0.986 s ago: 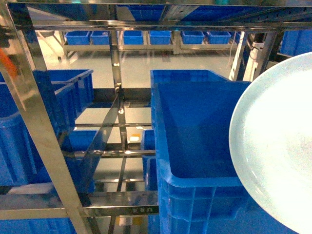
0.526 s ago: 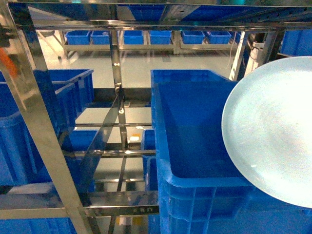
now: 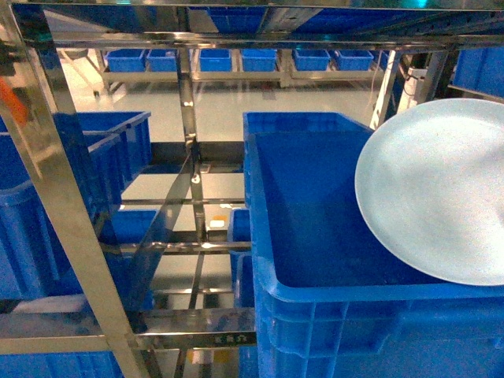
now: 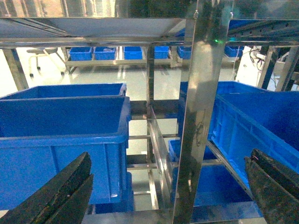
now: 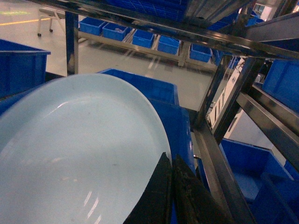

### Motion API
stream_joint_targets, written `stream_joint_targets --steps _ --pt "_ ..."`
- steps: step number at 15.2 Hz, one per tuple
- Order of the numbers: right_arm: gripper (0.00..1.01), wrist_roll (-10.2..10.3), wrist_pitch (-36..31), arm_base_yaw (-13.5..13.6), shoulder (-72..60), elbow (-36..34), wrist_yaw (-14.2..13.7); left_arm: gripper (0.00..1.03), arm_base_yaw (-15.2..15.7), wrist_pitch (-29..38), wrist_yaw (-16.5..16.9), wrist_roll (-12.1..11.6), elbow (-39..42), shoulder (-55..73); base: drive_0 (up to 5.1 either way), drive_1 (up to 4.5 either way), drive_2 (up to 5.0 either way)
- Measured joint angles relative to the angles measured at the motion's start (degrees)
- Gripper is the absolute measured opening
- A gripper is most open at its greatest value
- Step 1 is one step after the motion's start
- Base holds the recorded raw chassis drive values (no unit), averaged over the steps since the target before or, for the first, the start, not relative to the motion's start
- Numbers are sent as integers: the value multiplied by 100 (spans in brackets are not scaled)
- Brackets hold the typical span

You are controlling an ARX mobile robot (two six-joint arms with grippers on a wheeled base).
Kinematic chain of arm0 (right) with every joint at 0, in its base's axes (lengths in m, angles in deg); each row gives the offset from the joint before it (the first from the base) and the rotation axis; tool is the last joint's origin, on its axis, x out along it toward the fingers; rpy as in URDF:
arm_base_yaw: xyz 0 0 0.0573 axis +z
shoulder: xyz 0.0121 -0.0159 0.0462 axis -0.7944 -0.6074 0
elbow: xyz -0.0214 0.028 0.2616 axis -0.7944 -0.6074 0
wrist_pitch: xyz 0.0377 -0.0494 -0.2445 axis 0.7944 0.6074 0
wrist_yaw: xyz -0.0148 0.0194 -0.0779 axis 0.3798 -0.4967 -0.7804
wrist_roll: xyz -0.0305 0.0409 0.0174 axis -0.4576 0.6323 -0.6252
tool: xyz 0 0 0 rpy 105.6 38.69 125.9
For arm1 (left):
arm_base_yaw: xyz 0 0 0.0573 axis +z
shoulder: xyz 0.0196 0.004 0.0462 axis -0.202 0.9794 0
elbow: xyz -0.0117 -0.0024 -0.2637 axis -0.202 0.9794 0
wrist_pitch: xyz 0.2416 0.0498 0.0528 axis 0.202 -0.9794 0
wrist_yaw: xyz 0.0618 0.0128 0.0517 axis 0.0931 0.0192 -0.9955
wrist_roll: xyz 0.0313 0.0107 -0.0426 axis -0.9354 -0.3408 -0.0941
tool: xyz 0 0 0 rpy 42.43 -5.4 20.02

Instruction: Place blue tray on left shelf second layer neatly

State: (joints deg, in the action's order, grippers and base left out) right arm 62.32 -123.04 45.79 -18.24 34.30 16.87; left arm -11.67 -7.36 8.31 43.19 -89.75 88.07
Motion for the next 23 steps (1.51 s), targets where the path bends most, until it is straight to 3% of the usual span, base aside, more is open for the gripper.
stream_joint_targets --steps 10,16,17,19,20,22,23 --pt "2 -494 162 74 -2048 1676 2 98 0 -2 0 0 0 0 0 0 0" --pt "2 -529 306 85 -2319 1941 76 98 0 0 0 0 0 0 0 0 0" --pt "5 -531 286 87 -2319 1941 76 98 0 -2 0 0 0 0 0 0 0" --pt "30 -531 278 87 -2319 1941 74 98 0 -2 0 0 0 0 0 0 0" --pt "30 -527 280 85 -2319 1941 74 98 0 0 0 0 0 0 0 0 0" --pt "5 -527 280 87 -2319 1941 72 98 0 0 0 0 0 0 0 0 0" --pt "10 -542 278 87 -2319 1941 70 98 0 0 -2 0 0 0 0 0 0"
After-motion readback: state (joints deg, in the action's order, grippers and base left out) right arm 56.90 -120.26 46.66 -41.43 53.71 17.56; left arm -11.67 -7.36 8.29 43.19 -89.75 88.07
